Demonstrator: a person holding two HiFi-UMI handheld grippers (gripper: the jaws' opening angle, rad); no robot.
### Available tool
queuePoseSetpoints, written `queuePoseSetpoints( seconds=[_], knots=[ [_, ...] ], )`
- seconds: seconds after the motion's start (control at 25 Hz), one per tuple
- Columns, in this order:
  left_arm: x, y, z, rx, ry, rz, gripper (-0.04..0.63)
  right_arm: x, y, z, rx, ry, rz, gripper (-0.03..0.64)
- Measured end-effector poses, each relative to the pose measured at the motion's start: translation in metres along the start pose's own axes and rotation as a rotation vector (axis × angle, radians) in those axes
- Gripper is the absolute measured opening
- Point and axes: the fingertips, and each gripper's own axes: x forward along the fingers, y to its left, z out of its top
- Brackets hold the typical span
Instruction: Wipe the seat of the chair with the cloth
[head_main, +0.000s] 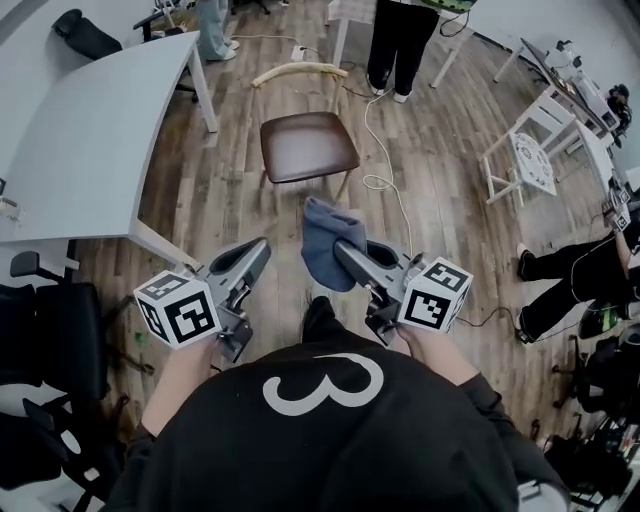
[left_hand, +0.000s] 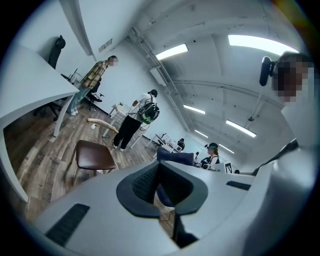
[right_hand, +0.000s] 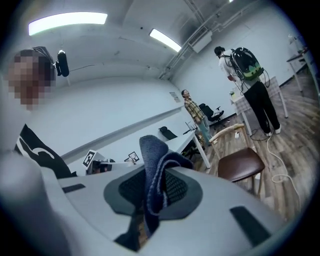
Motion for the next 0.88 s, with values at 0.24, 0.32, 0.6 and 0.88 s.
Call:
queuePoseSetpoints(
  seconds=[0.24, 0.32, 0.6, 0.88],
  knots=[
    [0.063, 0.08, 0.009, -0.13, 0.044, 0.087, 0.012, 0.044, -0.099, 0.005, 0.107, 0.069, -0.029, 0.054],
    [0.094, 0.104, 0.01, -0.181, 0.07, 0.099, 0.012, 0.052, -0.134, 0.018, 0.115, 0.072, -0.043, 0.054],
    [0.205, 0.157, 0.018, -0.346, 0.145, 0.12, 0.012, 0.068, -0.244, 0.046, 0.217, 0.081, -0.069, 0.054],
    [0.251, 0.184, 0.027, -0.387, 0.14, 0.124, 0.012, 0.086, -0.287, 0.06, 0.195, 0.14, -0.057, 0.054]
  ],
)
